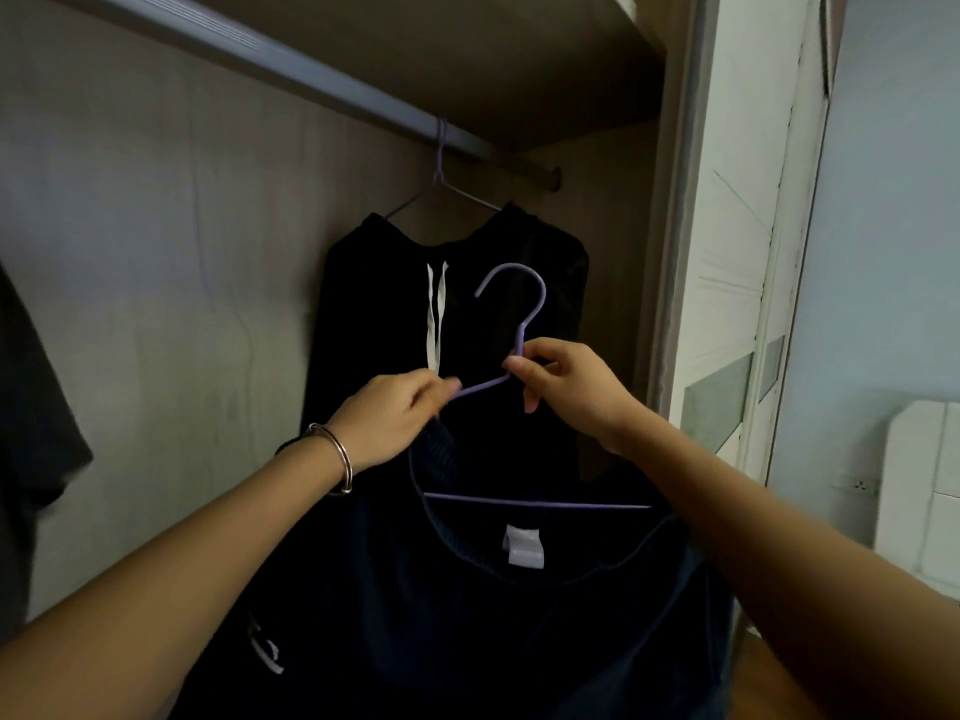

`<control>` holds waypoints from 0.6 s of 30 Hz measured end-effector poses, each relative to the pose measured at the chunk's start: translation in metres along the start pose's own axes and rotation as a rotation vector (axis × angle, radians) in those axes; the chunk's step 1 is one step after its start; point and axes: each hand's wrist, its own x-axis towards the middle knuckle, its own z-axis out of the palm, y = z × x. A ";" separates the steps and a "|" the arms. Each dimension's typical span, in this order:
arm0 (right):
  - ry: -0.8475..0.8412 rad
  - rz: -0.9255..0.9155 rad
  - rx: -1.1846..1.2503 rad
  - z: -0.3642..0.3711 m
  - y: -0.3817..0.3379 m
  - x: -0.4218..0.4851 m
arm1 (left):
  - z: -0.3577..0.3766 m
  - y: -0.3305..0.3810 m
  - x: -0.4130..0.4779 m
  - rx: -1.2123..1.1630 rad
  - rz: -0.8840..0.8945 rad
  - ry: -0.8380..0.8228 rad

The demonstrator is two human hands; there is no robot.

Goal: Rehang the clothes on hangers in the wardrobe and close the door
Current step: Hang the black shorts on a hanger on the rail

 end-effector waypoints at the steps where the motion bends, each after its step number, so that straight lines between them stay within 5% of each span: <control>1: -0.010 -0.002 0.004 0.002 0.000 0.002 | 0.001 0.002 0.001 0.038 0.055 -0.051; 9: 0.017 0.006 -0.214 -0.049 0.024 0.010 | 0.000 -0.012 0.012 0.134 0.054 0.103; 14: -0.249 0.213 -0.185 -0.079 0.077 -0.002 | -0.006 -0.019 0.014 0.158 -0.032 0.154; 18: -0.312 0.197 -0.164 -0.080 0.101 0.006 | -0.010 -0.017 0.010 0.182 -0.086 0.184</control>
